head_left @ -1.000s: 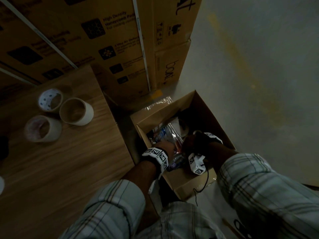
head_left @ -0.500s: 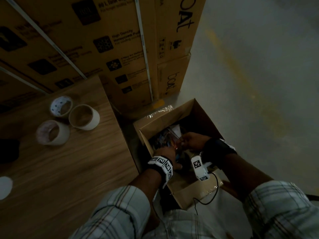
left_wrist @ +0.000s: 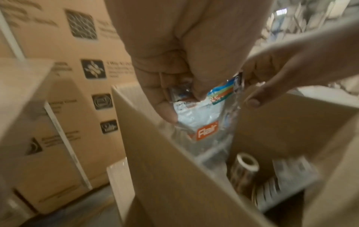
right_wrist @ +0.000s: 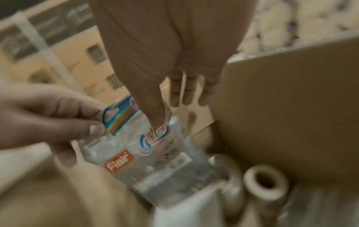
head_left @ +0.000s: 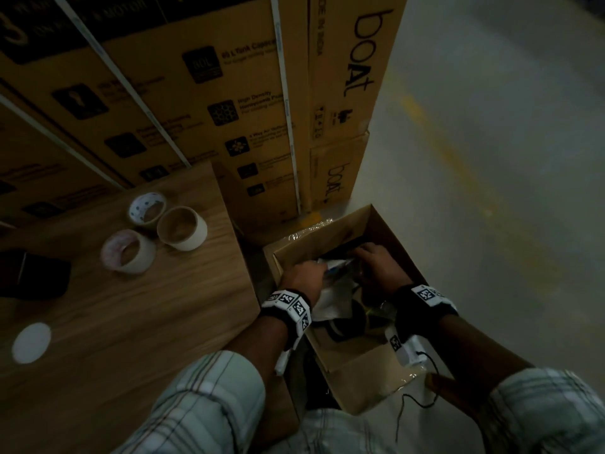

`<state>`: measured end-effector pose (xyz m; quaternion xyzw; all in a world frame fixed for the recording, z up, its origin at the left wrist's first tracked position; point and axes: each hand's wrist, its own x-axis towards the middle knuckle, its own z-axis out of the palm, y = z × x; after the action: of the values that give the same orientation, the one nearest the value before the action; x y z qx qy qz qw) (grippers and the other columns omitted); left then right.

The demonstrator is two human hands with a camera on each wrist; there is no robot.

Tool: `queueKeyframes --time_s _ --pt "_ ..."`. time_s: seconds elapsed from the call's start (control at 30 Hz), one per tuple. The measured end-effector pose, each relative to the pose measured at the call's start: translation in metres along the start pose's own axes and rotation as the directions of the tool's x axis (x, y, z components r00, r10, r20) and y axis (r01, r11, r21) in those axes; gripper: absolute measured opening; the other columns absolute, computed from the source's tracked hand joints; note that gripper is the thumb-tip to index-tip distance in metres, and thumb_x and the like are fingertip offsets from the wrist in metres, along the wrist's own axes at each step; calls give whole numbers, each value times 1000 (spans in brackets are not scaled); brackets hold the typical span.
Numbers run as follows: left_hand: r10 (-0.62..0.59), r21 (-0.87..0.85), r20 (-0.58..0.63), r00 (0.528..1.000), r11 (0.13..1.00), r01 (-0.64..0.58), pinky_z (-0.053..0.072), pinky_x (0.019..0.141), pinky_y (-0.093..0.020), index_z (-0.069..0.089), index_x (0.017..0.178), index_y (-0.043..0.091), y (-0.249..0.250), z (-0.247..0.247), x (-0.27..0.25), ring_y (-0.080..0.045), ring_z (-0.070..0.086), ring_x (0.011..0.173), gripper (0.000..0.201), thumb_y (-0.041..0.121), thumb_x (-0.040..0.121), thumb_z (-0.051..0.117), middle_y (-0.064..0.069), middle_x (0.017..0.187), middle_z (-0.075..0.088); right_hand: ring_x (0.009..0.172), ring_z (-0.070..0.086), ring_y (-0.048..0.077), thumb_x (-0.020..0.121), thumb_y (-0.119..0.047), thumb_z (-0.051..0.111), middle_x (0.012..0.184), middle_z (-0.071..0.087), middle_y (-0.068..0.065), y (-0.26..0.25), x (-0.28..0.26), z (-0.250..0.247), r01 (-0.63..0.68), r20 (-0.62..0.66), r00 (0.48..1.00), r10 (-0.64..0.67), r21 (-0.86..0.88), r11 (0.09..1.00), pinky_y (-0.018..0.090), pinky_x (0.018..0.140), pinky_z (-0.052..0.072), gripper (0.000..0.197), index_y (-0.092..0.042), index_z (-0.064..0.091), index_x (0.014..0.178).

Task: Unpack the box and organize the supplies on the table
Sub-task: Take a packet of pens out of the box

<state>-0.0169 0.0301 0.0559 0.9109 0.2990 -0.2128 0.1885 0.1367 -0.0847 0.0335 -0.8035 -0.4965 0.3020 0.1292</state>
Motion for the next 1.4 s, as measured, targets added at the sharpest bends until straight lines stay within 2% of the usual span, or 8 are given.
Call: queueKeyframes --time_s 0.17,0.4,0.53,0.7,1.03,1.17,1.27,1.4 --pt "18 -121 -97 995 992 -29 47 93 -39 59 114 20 -5 -22 -14 -29 58 112 24 25 96 45 -8 121 62 100 67 22 80 -16 68 104 72 4 -34 -15 -23 31 -114 993 -10 177 984 37 85 54 30 -23 66 109" --pt "-23 -342 -265 964 937 -72 45 87 -32 64 107 15 -37 -58 -55 -28 60 108 21 11 88 55 -9 114 66 95 69 24 82 -23 63 99 73 3 -81 -23 -54 144 -164 976 -142 0 990 38 80 55 23 -23 66 105" --pt "-96 -381 -411 906 922 -75 51 80 -37 63 96 18 -65 -75 -85 -30 63 98 14 12 88 54 -9 103 69 88 68 27 84 -20 62 92 71 9 -134 -28 -65 188 -209 959 -192 -38 981 37 75 54 12 -16 66 95" --pt "-141 -428 -499 855 898 -101 52 83 -38 67 106 18 -114 -83 -141 -29 64 100 22 13 90 53 -9 107 71 93 66 27 83 -11 63 99 72 12 -211 -47 -54 253 -293 920 -261 -63 965 24 68 40 20 -8 67 103" --pt "-154 -407 -712 685 886 -223 50 81 -30 68 100 15 -241 -62 -324 -26 63 97 17 10 88 56 -9 104 69 81 65 12 84 -7 66 91 73 5 -379 -119 39 413 -390 835 -388 -19 910 25 72 49 19 -9 66 103" --pt "-222 -453 -686 693 876 -167 49 76 -31 67 98 19 -305 -33 -416 -24 63 92 17 12 89 54 -5 99 70 82 67 16 84 -14 69 92 72 3 -443 -134 101 506 -250 829 -500 -45 861 37 74 56 17 -14 68 101" --pt "-281 -444 -623 730 895 -35 41 75 -25 66 101 20 -353 -11 -470 -23 62 94 18 12 90 54 -5 102 69 76 67 22 87 -14 64 87 71 7 -493 -143 146 548 -85 831 -549 -44 835 41 69 56 8 -12 67 95" --pt "-359 -351 -607 709 921 167 42 77 -31 69 98 12 -410 12 -519 -32 58 99 19 12 93 50 -12 103 69 81 67 29 90 -17 58 93 71 13 -559 -148 199 612 50 791 -610 -68 788 42 72 54 14 -8 64 100"
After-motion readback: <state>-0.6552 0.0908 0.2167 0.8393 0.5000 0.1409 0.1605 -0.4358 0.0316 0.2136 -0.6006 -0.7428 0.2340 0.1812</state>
